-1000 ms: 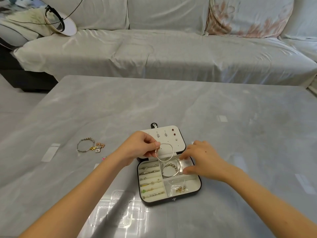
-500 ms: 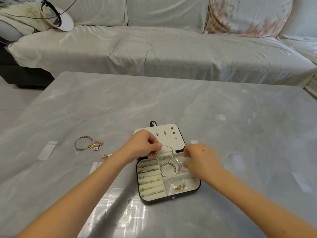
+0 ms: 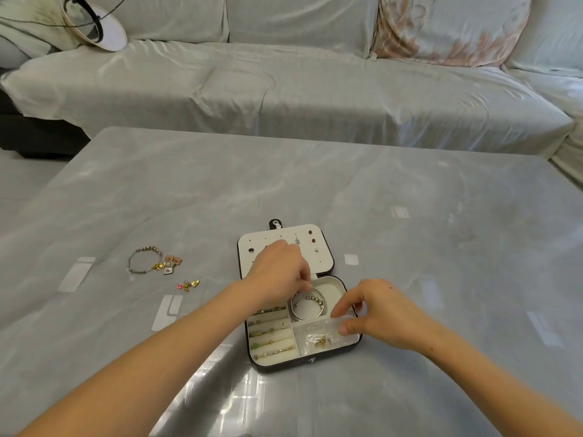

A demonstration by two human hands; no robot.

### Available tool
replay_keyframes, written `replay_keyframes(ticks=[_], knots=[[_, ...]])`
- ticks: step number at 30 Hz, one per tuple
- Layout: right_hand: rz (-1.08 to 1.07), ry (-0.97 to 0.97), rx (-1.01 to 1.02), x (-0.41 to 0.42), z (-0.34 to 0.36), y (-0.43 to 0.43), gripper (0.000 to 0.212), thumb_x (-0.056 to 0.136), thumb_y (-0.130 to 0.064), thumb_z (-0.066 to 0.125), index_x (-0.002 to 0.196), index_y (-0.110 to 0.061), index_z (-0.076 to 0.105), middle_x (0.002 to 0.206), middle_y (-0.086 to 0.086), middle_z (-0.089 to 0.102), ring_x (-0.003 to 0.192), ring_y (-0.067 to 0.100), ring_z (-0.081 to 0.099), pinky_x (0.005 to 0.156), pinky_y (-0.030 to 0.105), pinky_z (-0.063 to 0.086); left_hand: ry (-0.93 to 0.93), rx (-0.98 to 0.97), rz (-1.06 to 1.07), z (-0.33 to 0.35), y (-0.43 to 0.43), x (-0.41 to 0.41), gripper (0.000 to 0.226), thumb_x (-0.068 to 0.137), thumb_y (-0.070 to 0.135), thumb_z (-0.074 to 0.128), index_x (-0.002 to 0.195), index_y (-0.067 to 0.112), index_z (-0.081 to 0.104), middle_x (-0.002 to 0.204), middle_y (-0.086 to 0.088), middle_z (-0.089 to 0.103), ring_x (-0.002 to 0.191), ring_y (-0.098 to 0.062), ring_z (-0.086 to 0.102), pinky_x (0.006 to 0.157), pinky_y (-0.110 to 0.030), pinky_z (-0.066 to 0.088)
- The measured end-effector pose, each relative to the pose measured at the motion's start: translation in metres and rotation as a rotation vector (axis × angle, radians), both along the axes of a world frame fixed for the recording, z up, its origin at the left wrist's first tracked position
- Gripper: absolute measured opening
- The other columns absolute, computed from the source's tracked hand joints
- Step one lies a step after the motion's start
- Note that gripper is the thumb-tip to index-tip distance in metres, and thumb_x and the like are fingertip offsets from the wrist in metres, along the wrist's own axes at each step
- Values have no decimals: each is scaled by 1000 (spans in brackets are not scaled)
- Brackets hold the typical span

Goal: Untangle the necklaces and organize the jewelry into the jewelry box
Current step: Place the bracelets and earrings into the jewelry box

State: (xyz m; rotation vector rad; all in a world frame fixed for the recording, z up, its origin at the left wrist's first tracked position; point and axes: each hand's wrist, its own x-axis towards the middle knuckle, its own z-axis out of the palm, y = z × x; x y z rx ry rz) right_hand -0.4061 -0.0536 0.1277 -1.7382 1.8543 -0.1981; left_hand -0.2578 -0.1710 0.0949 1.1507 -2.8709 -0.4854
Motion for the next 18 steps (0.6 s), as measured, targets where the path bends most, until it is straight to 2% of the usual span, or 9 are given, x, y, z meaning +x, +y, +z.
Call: replay_keyframes(ticks=[2,4,6,8,10,11,13,15,18], knots=[[54,79,-23,0,-2,-1,24,78,-34,72,102,-34,70,88,-13,52,83,3,44,73,8,34,-38,-70,-99,-1,0,-1,19,87,39,61,96,26,71,86,6,46,86,-14,33,70,-26,27],[139,198,-45,2,-4,-4,26,79,-40,69,105,-37,68,98,-13,48,95,9,40,83,19,32,-86,-171,-196,-2,-1,-1,21,89,37,58,99,25,71,95,2,53,90,-16,37,70,-28,26],[172,256,-30,3,-4,-6,27,79,-43,68,106,-38,68,97,-14,42,94,9,36,81,23,28,-36,-272,-288,-3,1,1,16,86,32,63,92,22,74,89,-2,57,89,-23,47,66,-30,25],[179,298,-25,5,-5,-8,29,77,-44,69,105,-38,66,96,-13,42,90,8,34,75,24,24,-4,-307,-323,-4,3,7,8,65,25,81,67,23,73,68,-1,55,70,-25,53,59,-29,25],[184,336,-18,7,-6,-12,28,73,-45,71,99,-37,61,93,-12,44,88,9,35,73,25,23,35,-290,-280,-11,3,12,27,43,19,90,51,24,65,56,3,48,54,-19,48,54,-26,23],[183,336,3,8,-6,-14,26,72,-44,72,93,-37,58,92,-11,45,87,9,37,73,25,24,69,-261,-263,-14,4,12,30,40,18,91,49,24,63,56,4,47,53,-19,47,54,-25,22],[197,331,64,12,-2,-18,24,71,-41,74,82,-37,53,89,-11,48,87,10,40,73,25,27,159,-199,-215,-14,6,12,21,53,21,88,59,20,68,62,2,47,62,-22,49,58,-28,24],[233,346,95,16,6,-25,18,71,-39,74,81,-35,59,83,-12,48,86,10,44,72,25,30,221,-134,-78,-12,4,18,12,75,31,75,79,20,73,75,5,44,78,-19,46,66,-27,25],[188,221,15,30,22,-39,8,76,-36,70,83,-30,70,75,-14,54,81,7,52,62,16,37,283,-60,174,-7,-11,51,14,83,32,66,86,19,72,81,6,47,82,-13,45,68,-27,31]])
